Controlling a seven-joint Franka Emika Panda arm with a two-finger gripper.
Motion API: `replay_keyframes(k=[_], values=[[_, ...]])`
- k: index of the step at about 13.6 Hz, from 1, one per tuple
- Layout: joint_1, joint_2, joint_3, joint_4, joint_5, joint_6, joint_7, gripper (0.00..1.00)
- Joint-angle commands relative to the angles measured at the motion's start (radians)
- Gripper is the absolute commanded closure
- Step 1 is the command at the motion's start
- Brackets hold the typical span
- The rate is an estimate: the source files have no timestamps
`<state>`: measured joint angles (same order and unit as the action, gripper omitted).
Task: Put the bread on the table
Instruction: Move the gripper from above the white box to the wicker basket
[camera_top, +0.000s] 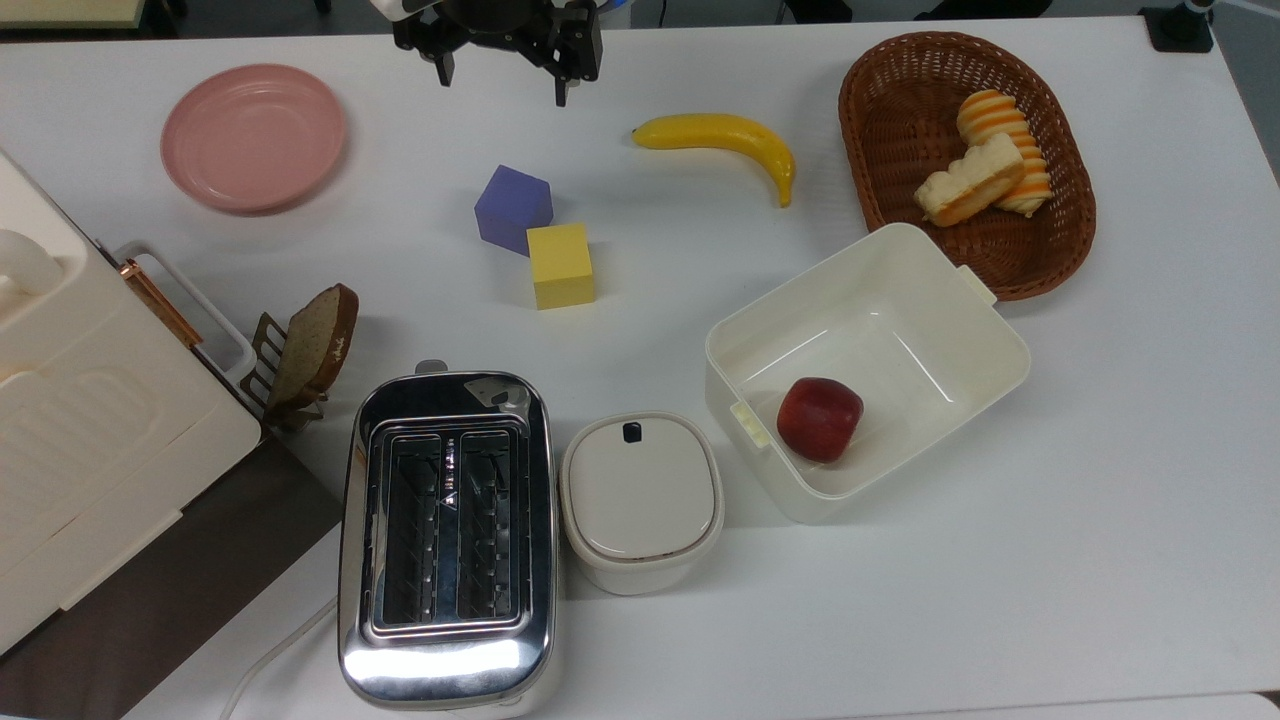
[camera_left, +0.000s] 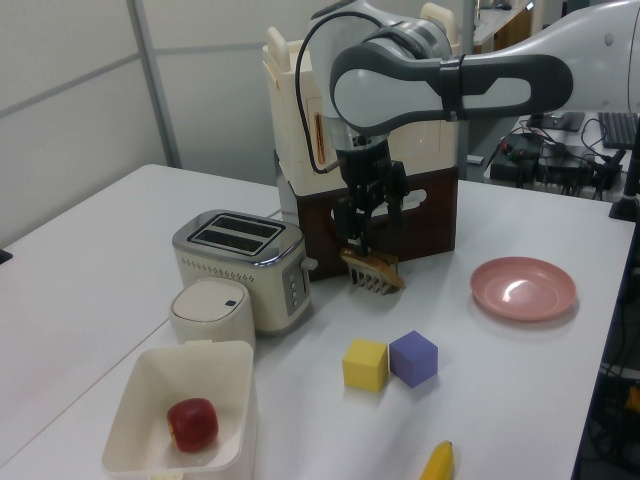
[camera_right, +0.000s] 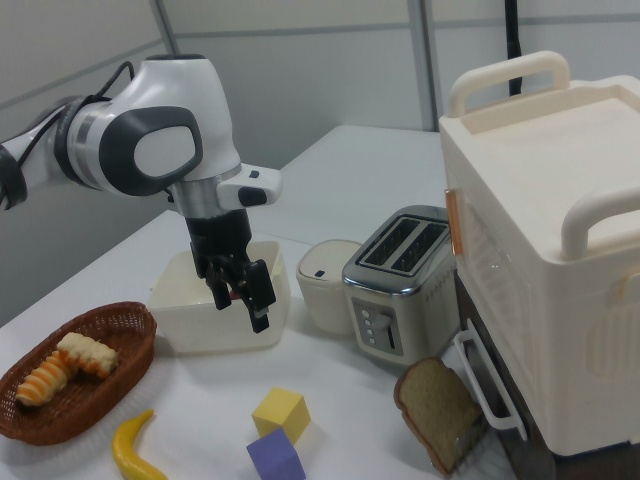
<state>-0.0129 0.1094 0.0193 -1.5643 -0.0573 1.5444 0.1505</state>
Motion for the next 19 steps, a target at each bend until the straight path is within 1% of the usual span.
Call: replay_keyframes(k=[1, 3, 5, 6, 7, 8, 9, 10, 13, 14, 15, 16, 19], values=[[0.005, 0.001, -0.004, -0.007, 0.024, 0.013, -0.011, 0.00], [0.008, 0.000, -0.004, -0.007, 0.025, 0.006, -0.008, 0.00], [0.017, 0.001, 0.007, -0.008, 0.025, 0.003, -0.020, 0.00], [0.031, 0.001, 0.010, -0.008, 0.027, 0.003, -0.019, 0.00], [0.062, 0.001, 0.010, -0.008, 0.031, 0.003, -0.008, 0.00], [0.127, 0.001, -0.001, -0.013, 0.039, 0.002, 0.021, 0.00], [0.170, 0.004, -0.002, -0.013, 0.043, -0.004, 0.077, 0.00], [0.233, 0.022, -0.004, -0.011, 0.044, -0.006, 0.177, 0.00], [0.361, 0.039, -0.001, -0.023, 0.050, 0.014, 0.276, 0.00], [0.417, 0.052, -0.001, -0.020, 0.075, 0.037, 0.364, 0.00], [0.447, 0.064, -0.001, -0.019, 0.091, 0.064, 0.451, 0.00], [0.483, 0.085, 0.008, -0.017, 0.103, 0.097, 0.598, 0.00], [0.563, 0.144, 0.010, -0.014, 0.109, 0.132, 0.846, 0.00]])
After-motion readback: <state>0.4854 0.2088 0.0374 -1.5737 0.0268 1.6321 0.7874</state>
